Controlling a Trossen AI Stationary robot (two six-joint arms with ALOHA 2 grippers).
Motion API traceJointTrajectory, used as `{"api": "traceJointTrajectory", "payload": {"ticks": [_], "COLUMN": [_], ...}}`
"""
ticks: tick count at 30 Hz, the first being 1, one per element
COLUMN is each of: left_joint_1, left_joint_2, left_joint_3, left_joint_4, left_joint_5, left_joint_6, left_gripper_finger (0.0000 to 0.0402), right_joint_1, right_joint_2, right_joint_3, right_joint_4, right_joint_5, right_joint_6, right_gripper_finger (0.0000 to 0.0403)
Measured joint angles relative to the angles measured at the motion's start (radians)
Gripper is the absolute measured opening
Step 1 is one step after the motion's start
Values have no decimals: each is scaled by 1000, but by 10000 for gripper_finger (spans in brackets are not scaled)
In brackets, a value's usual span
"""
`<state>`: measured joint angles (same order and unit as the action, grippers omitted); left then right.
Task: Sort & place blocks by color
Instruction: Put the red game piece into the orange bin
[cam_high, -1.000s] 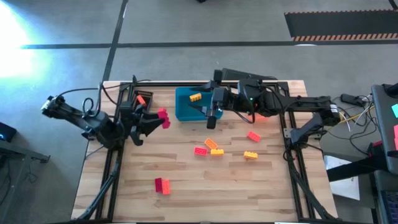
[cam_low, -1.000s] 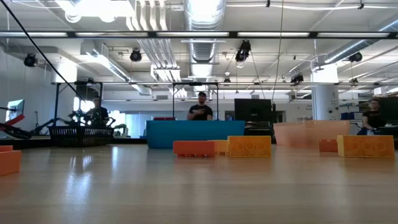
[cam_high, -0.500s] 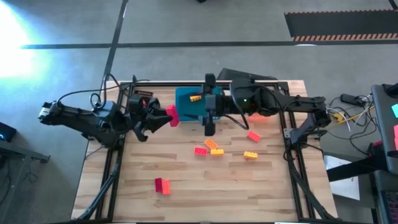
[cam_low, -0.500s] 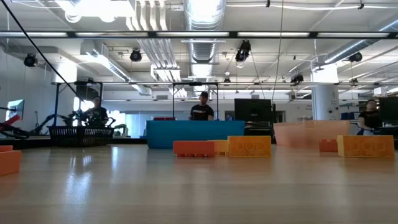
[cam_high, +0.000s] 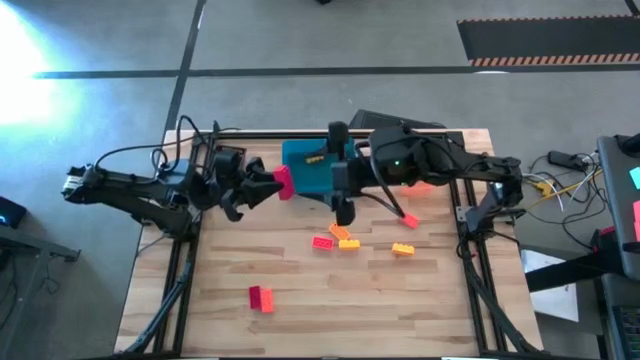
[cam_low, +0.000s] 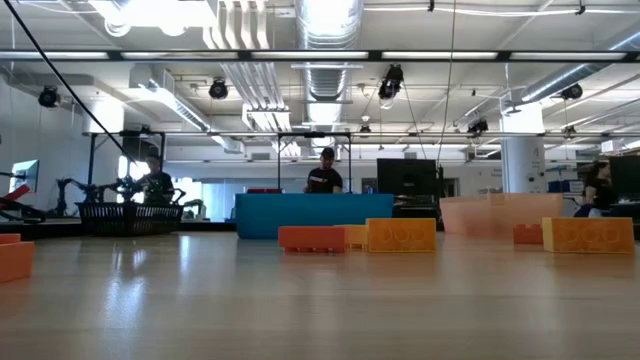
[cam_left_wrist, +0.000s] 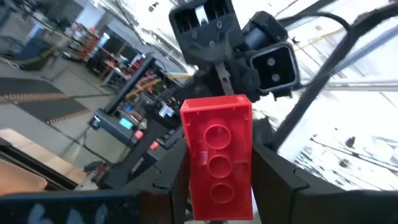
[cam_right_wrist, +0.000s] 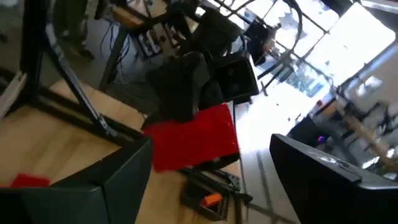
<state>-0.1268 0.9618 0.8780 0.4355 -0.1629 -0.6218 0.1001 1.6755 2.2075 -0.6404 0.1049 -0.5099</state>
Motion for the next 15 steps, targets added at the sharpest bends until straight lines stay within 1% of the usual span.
{"api": "traceJointTrajectory", "payload": {"ticks": [2, 5, 7, 10, 12, 15], "left_joint_1": [10, 11, 11, 12, 12, 12], "left_joint_2": [2, 5, 7, 17, 26, 52], "left_joint_3": [0, 2, 6, 16, 22, 27], "left_joint_4": [-4, -24, -26, -19, -21, 22], "left_joint_5": [-3, -18, -37, -64, -67, -67], "left_joint_6": [41, 193, 300, 406, 442, 464], "left_gripper_finger": [115, 115, 115, 115, 115, 115], "right_joint_1": [-3, -26, -41, -43, -41, -39], "right_joint_2": [10, 10, 1, -2, 8, 36], "right_joint_3": [18, 34, 37, 37, 30, 25], "right_joint_4": [0, -21, -65, -107, -109, -105], "right_joint_5": [0, -34, -78, -77, -89, -105], "right_joint_6": [126, 380, 495, 586, 613, 625], "right_gripper_finger": [313, 313, 313, 313, 313, 313]}}
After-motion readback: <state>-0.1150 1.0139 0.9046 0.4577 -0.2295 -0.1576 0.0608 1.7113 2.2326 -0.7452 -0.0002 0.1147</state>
